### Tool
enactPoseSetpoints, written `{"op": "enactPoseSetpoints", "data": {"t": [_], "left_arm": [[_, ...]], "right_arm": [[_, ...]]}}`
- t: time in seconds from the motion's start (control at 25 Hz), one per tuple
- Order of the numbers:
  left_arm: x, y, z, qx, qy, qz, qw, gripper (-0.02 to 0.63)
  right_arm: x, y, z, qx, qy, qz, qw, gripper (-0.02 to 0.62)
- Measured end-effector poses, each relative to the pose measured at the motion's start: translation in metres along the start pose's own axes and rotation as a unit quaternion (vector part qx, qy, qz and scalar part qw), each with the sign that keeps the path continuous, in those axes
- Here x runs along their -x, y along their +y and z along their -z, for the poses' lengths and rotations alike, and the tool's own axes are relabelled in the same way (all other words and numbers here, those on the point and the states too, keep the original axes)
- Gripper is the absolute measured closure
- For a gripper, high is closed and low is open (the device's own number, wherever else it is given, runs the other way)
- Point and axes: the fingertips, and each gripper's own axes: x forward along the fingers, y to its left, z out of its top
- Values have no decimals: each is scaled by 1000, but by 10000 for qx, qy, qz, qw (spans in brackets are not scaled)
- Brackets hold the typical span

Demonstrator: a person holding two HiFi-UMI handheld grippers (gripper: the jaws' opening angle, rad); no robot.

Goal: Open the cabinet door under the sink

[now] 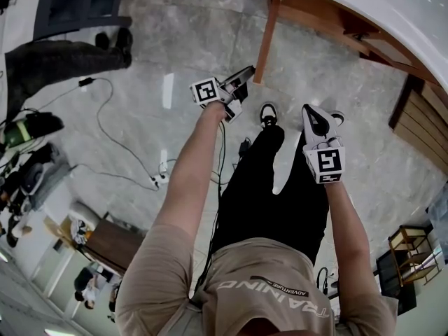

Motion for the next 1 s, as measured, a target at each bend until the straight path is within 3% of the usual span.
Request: {"op": "enactPoseSetpoints", "data": {"t": [0.4,0.48,0.56,0.6,0.72,0.84,1.0], "left_arm": [[-9,-12,-4,-5,415,304,9987,499],[-4,-3,-5,-199,502,-76,9985,503],[13,20,-7,-566,612,-960,9919,506],[19,24,-6,-649,604,-1198,9888,514],[34,21,-7,-859,395,-1421,9853,592],[45,14,4,-846,239,-1446,9856,592],[54,-4,31,-1150,351,-1643,9790,593]], "right_arm": [[0,6,-10,67,215,11,9997,594],[5,9,-20,95,198,16,9998,594],[12,12,-35,90,126,47,9999,594],[16,12,-40,72,99,73,9999,594],[27,10,-54,5,43,148,9999,594],[36,8,-64,-40,-37,175,9998,594],[48,-1,-66,-28,-34,213,9998,594]]}}
